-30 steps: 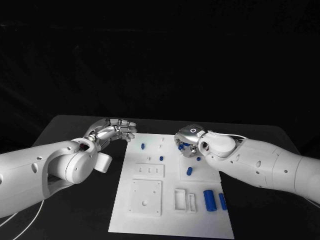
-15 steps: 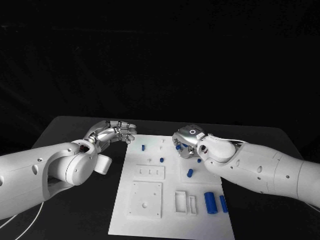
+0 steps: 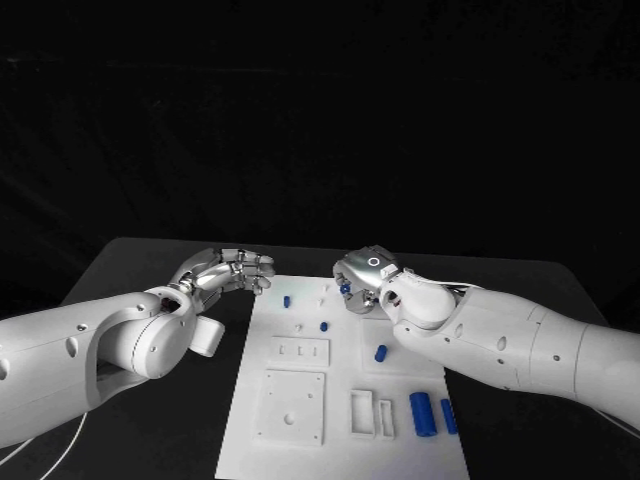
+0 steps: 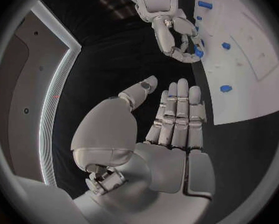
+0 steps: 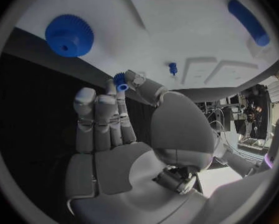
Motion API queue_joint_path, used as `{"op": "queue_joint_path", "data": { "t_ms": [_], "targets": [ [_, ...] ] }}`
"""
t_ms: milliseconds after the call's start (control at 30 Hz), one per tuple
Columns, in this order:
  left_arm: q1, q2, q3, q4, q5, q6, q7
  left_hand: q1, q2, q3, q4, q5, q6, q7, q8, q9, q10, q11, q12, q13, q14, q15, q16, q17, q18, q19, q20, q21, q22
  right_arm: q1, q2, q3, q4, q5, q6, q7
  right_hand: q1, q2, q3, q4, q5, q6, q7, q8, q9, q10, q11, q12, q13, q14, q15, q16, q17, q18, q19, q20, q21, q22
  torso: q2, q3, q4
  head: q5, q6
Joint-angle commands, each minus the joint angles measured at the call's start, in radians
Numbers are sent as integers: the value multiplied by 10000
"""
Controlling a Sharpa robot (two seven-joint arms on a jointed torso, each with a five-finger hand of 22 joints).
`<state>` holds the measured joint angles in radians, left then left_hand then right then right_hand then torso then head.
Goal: Assemble the parts on the task board
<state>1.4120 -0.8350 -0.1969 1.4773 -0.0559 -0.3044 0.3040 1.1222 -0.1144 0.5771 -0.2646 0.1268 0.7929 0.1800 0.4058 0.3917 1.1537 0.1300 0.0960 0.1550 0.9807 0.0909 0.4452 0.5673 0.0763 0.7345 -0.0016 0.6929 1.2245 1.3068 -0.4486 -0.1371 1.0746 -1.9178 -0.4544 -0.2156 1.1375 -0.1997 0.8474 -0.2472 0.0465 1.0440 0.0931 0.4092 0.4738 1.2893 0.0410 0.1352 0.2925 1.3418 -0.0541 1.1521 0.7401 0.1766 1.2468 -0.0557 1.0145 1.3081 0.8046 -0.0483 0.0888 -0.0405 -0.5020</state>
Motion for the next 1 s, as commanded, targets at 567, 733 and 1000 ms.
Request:
{"op": "queue_joint_path", "data": {
  "t_ms": [567, 733, 1000],
  "targets": [
    [45, 267, 19, -27, -27, 115, 61, -43, -15, 19, 17, -35, -28, 6, -57, 19, 10, 42, -46, -17, 38, 61, -54, 9, 169, -62, -8, -21, -17, 5, 957, 8, -1086, -432, -110, -304, 41, -11, 109, -14, 25, 61, 13, 16, 228, 400, -71, -10, 61, -216, -239, 35, -49, 852, -30, -87, 79, 205, 84, -105, 134, -49, 93],
    [77, 291, 20, 1, -27, 115, 59, -41, -17, 19, 14, -36, -27, 6, -58, 22, 13, 41, -50, -18, 40, 61, -58, 10, 169, -63, -8, -19, -19, 7, 1071, 8, -1169, -423, -87, -249, 40, -17, 117, -14, 25, 60, 14, 11, 233, 394, -68, -16, 73, -219, -237, 36, -56, 852, -35, -87, 82, 204, 107, -134, 162, -26, 95],
    [128, 308, 23, 22, -27, 104, 54, -38, -21, 19, 9, -37, -27, 6, -60, 25, 16, 42, -57, -20, 43, 61, -64, 13, 170, -63, -7, -16, -22, 7, 1182, 8, -1304, -376, -32, -168, 36, -22, 126, -11, 25, 59, 15, 5, 238, 386, -65, -25, 89, -222, -233, 39, -65, 852, -42, -86, 85, 202, 155, -184, 228, -100, 92]
  ]
}}
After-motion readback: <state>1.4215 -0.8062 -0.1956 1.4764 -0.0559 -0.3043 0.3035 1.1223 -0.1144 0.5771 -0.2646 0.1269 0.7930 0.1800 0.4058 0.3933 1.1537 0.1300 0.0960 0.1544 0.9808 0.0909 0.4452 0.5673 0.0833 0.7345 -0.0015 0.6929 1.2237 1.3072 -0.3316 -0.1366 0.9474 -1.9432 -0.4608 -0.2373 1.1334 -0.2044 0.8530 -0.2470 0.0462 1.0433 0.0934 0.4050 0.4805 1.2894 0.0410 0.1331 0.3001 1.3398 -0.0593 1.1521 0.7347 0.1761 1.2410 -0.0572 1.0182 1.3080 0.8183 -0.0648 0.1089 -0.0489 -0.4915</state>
